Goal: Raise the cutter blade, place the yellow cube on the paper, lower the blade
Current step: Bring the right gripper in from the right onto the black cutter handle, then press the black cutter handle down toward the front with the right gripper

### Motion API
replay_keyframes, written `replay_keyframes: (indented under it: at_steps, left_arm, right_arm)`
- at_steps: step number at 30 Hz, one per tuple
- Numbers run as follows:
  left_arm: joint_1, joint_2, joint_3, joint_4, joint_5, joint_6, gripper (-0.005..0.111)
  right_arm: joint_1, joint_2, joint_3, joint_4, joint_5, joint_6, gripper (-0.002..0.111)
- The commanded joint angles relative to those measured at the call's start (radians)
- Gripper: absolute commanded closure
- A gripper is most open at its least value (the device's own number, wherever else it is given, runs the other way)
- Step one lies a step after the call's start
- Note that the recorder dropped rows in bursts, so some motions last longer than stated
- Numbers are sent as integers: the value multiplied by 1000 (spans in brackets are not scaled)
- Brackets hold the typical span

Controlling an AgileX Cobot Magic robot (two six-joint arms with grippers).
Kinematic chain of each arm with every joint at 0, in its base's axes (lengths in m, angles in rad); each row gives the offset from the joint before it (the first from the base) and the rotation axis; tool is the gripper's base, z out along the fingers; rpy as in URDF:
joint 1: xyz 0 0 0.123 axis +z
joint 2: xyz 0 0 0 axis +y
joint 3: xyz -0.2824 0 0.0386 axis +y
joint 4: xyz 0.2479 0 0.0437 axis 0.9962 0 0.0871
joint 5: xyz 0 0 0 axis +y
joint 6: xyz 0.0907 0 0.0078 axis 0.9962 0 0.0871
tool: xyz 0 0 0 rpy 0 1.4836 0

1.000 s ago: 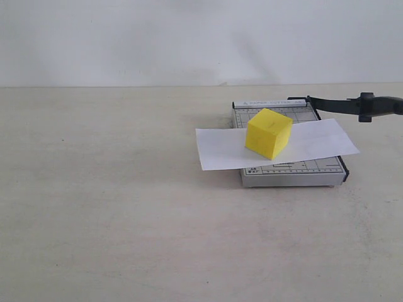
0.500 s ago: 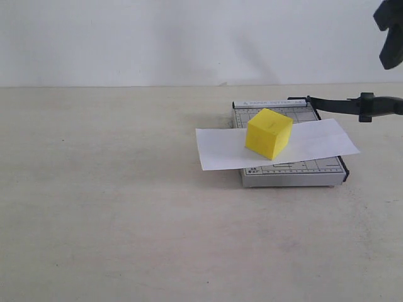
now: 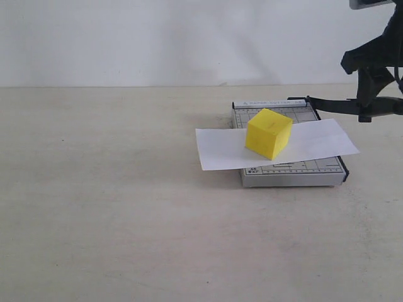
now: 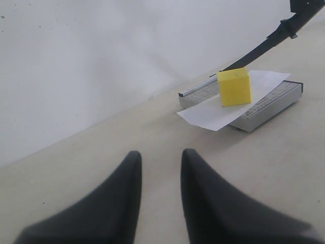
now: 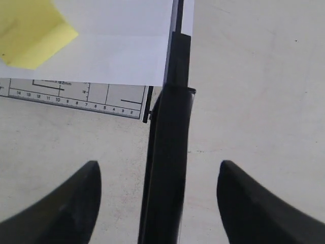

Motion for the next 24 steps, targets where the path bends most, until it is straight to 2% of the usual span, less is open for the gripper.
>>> replay_keyframes:
  at_steps: [1, 12, 14, 20, 22, 24]
  left_arm:
    - [2, -4, 4, -3, 1, 4, 80]
    - [2, -4, 4, -3, 1, 4, 80]
    - [2, -4, 4, -3, 1, 4, 80]
    - [2, -4, 4, -3, 1, 4, 80]
    - [2, -4, 4, -3, 1, 4, 80]
    - [2, -4, 4, -3, 1, 4, 80]
  right_arm:
    - [-11, 8, 12, -33, 1, -3, 46]
    - [-11, 8, 39, -36, 1, -9, 49]
    - [-11, 8, 39, -36, 1, -9, 58]
    - [-11, 8, 39, -36, 1, -9, 99]
    - [-11, 8, 39, -36, 1, -9, 109]
    - [-11, 8, 39, -34, 1, -9, 108]
